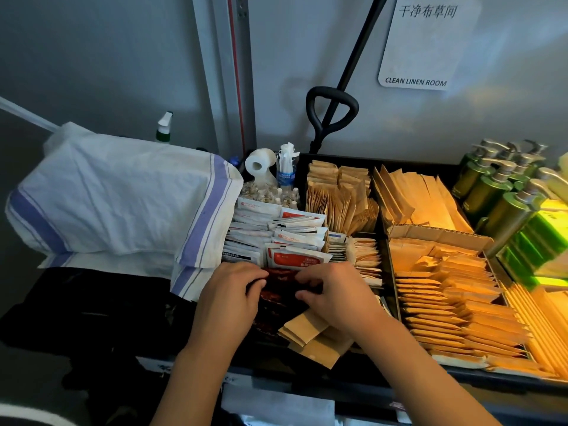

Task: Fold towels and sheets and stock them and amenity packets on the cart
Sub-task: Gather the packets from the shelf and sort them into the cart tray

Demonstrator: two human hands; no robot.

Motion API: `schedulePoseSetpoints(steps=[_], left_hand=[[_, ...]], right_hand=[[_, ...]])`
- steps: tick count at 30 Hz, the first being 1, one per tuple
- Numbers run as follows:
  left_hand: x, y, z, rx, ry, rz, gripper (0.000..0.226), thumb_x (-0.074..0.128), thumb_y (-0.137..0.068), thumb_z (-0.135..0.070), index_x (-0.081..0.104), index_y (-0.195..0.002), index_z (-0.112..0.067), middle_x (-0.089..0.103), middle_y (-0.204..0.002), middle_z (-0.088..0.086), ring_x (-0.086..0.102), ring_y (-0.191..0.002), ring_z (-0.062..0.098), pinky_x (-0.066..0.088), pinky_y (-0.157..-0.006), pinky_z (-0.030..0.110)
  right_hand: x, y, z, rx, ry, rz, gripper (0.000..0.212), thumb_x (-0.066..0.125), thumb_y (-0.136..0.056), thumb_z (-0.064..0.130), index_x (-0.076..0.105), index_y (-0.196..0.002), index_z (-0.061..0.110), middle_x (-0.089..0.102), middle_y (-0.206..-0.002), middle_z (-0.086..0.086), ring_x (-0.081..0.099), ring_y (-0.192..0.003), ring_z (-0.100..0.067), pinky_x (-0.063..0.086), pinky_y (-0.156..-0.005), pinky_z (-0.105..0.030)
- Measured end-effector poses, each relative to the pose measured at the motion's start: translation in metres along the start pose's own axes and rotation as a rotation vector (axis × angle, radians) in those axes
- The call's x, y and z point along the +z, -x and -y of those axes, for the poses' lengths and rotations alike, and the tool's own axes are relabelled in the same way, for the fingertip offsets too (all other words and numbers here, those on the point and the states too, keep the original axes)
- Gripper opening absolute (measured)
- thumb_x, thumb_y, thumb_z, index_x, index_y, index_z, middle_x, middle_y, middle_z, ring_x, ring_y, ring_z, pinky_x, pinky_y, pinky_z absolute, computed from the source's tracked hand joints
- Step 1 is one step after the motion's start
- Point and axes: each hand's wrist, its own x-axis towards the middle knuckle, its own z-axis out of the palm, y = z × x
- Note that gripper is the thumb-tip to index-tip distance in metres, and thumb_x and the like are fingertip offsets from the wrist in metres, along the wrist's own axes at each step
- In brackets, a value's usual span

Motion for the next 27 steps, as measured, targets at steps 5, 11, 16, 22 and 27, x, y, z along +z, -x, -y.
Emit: schedulePoseSetpoints(steps=[5,11,16,22,27], left_hand=[[0.002,0.0,-0.018,0.041,0.09,-0.027,0.021,0.076,-0.091,-0.011,0.08,-0.106,-0.024,0.071,-0.105,-0.016,0.063,-0.102,0.005,0.049,-0.092,0.022],[0.03,-0.004,-0.057,0.093,0.183,0.146,0.026,0.077,-0.09,-0.02,0.077,-0.113,-0.032,0.068,-0.111,-0.022,0.061,-0.109,-0.001,0.051,-0.099,0.028],[0.053,-0.006,-0.076,0.076,0.105,0.287,0.035,0.077,-0.09,-0.029,0.071,-0.124,-0.038,0.062,-0.122,-0.023,0.054,-0.117,-0.002,0.047,-0.106,0.029],[0.065,-0.006,-0.084,0.09,0.076,0.325,0.033,0.075,-0.092,-0.031,0.07,-0.123,-0.042,0.06,-0.117,-0.028,0.052,-0.115,-0.004,0.048,-0.102,0.026],[0.062,-0.006,-0.085,0.127,0.088,0.268,0.029,0.074,-0.092,-0.033,0.072,-0.12,-0.04,0.064,-0.113,-0.027,0.057,-0.11,-0.003,0.051,-0.096,0.027]], right_hand=[[-0.038,0.019,-0.034,0.087,-0.008,0.001,0.039,0.081,-0.085,0.04,0.074,-0.123,0.035,0.072,-0.12,0.02,0.061,-0.108,0.002,0.05,-0.091,-0.018],[-0.056,0.037,-0.067,0.118,0.022,0.25,0.068,0.082,-0.073,0.059,0.062,-0.135,0.038,0.064,-0.123,0.023,0.059,-0.106,0.001,0.046,-0.081,-0.014],[-0.048,0.04,-0.071,0.02,0.086,0.197,0.056,0.075,-0.075,0.057,0.067,-0.126,0.036,0.069,-0.115,0.018,0.059,-0.099,-0.004,0.051,-0.081,-0.021],[-0.044,0.044,-0.073,-0.072,0.122,0.158,0.034,0.068,-0.087,0.041,0.07,-0.119,0.033,0.07,-0.107,0.014,0.06,-0.099,-0.009,0.054,-0.085,-0.032],[-0.05,0.041,-0.068,-0.219,0.106,0.029,0.023,0.062,-0.096,0.033,0.073,-0.118,0.034,0.072,-0.103,0.013,0.062,-0.095,-0.009,0.052,-0.081,-0.031]])
